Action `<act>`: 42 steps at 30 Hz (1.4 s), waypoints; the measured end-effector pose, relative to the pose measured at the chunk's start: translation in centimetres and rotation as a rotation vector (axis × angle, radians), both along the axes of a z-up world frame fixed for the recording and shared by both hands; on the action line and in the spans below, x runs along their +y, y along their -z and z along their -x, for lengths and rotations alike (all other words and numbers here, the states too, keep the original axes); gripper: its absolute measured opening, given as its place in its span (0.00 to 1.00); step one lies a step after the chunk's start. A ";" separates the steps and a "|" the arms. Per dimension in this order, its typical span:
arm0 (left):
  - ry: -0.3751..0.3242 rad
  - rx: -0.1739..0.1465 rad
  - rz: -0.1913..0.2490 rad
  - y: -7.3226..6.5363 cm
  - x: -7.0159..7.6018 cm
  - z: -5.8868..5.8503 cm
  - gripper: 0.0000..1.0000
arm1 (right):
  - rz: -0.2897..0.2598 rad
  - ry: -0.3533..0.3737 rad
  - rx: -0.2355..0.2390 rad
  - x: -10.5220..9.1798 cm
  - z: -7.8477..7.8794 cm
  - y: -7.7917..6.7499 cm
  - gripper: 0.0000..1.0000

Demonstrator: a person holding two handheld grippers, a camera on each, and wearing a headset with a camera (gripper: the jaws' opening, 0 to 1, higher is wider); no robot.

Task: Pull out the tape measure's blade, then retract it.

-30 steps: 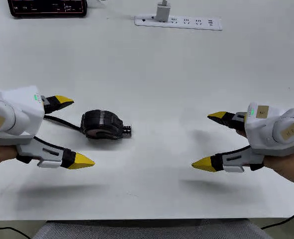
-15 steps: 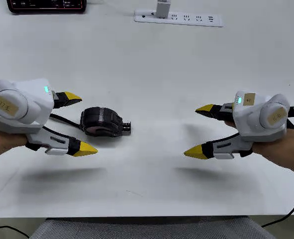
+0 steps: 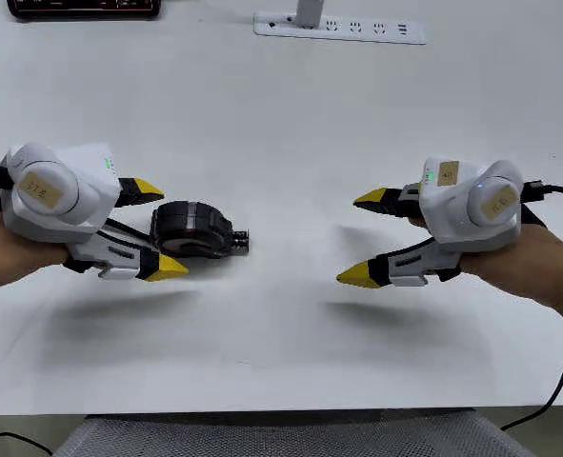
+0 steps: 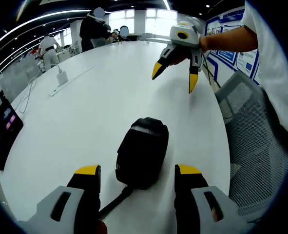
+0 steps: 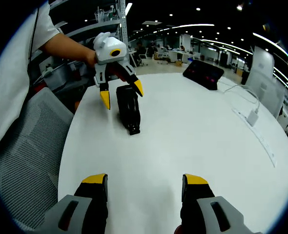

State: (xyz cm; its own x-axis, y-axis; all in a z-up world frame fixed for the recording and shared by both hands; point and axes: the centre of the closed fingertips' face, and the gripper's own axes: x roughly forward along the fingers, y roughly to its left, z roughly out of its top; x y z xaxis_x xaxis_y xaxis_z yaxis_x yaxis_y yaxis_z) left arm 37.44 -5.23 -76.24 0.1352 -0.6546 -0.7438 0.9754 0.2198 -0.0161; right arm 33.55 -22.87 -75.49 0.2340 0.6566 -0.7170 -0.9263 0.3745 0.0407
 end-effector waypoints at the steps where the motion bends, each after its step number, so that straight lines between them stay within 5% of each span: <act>1: 0.001 0.000 -0.005 0.1 0.0 0.0 0.56 | 0.001 -0.004 0.001 0.1 0.0 0.1 0.59; 17: 0.034 0.015 -0.034 1.0 -0.6 -0.3 0.38 | -0.012 -0.041 0.004 2.3 -0.7 0.5 0.59; 42: 0.098 0.007 -0.078 1.5 -0.4 0.0 0.29 | -0.043 -0.092 -0.014 5.7 -1.9 0.9 0.55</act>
